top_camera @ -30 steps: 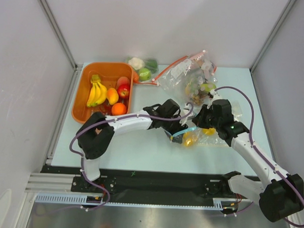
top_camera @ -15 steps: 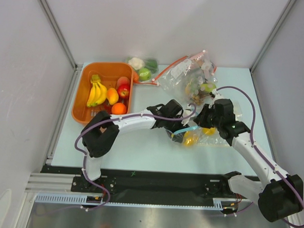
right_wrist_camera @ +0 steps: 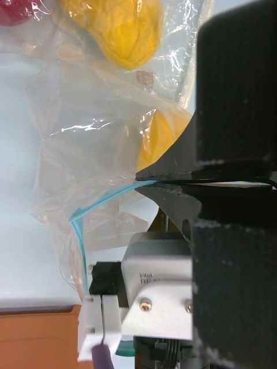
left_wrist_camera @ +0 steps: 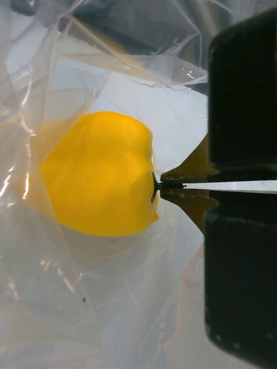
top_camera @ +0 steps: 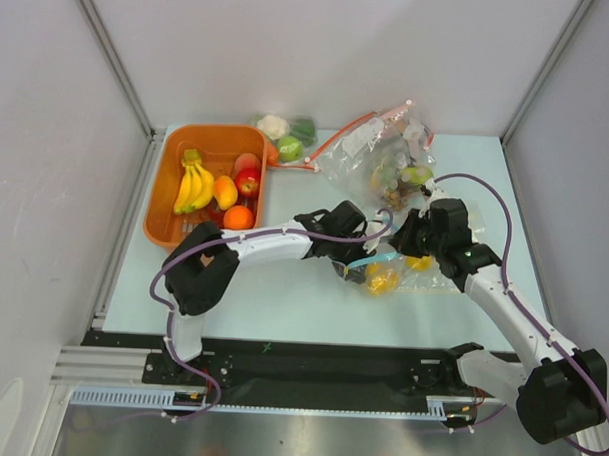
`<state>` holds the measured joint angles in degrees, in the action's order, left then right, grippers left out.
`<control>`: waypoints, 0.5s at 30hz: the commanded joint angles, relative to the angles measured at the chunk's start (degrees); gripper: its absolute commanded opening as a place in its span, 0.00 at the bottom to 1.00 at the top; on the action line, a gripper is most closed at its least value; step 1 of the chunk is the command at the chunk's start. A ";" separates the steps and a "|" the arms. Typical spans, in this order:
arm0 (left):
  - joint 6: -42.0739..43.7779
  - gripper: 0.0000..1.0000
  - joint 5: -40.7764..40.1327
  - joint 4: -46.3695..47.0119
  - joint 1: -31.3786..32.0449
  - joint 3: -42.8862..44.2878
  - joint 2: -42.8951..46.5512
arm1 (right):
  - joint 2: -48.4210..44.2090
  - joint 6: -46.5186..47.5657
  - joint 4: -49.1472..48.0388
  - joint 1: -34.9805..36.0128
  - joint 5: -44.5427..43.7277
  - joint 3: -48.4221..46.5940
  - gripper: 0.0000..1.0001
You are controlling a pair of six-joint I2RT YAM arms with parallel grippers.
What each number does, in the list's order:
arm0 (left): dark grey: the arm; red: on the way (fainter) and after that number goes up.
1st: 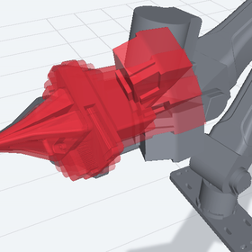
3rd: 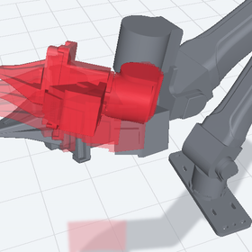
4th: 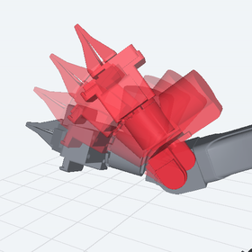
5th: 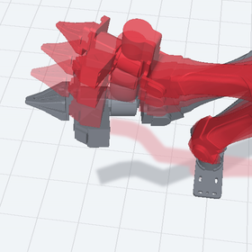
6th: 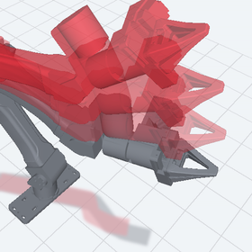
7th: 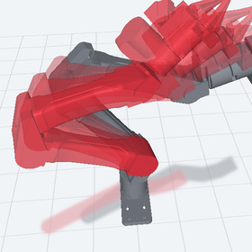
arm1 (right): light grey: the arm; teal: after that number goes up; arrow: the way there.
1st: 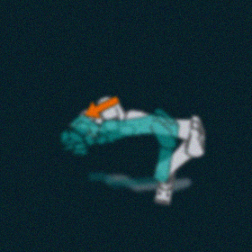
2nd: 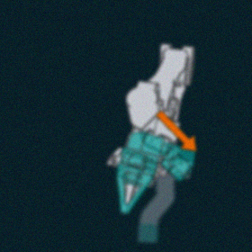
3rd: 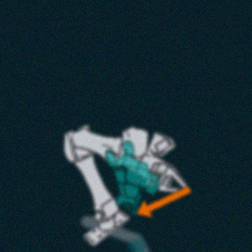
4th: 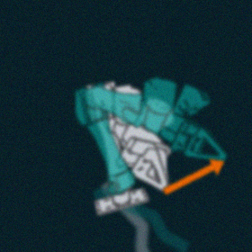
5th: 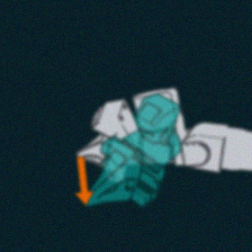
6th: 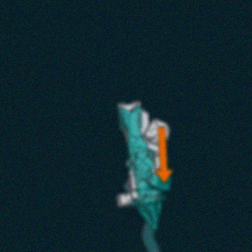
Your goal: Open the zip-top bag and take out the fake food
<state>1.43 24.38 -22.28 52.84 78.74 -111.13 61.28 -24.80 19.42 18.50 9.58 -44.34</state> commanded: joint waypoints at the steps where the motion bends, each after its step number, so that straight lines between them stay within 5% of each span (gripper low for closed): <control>1: -1.08 0.00 1.28 2.33 -0.45 -0.96 5.22 | -0.81 0.45 -0.96 -0.31 -0.09 0.22 0.00; 15: -3.37 0.00 -0.64 -0.04 -4.41 0.89 10.14 | -0.98 1.15 -0.44 -0.84 -0.44 -0.22 0.00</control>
<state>-1.72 24.12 -21.63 48.90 77.71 -104.31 61.23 -24.77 19.42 18.24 9.58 -44.25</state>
